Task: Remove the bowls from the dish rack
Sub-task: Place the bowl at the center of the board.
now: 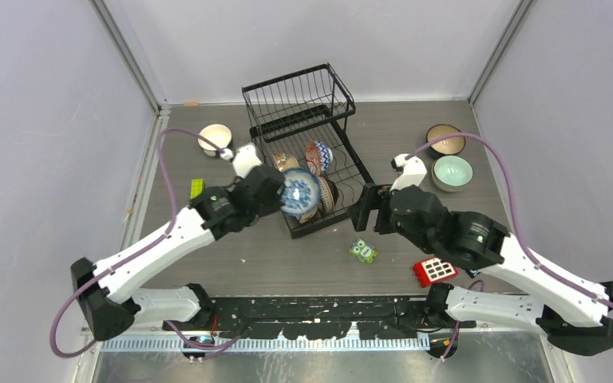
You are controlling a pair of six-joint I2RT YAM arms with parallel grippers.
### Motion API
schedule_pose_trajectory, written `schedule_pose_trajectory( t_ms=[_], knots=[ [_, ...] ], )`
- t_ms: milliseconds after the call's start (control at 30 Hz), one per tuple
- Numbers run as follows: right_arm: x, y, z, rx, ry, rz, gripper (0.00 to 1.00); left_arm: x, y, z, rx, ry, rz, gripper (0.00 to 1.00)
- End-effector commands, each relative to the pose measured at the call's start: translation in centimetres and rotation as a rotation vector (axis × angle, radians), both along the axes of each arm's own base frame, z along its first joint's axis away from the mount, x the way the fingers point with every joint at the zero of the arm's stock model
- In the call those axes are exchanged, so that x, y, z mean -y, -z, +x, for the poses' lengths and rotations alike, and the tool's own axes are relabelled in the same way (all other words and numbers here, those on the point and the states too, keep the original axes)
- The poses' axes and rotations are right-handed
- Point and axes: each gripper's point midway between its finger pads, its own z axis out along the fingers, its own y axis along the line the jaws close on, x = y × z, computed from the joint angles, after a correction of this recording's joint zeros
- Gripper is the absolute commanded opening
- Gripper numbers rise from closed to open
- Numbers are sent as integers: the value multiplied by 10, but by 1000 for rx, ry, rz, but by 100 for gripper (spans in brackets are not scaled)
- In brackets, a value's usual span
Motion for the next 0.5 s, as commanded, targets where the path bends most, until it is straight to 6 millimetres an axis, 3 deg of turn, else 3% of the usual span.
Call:
schedule_pose_trajectory(
  t_ms=[0, 167, 467],
  knots=[
    [23, -16, -1, 93, 6, 2, 86, -56, -44, 29, 90, -135, -51, 0],
    [29, -6, -3, 122, -1, 29, 86, -119, -47, 50, 89, -301, -65, 0],
    [31, 10, -8, 141, -32, 46, 86, -212, -30, 99, 47, -598, -192, 0]
  ],
)
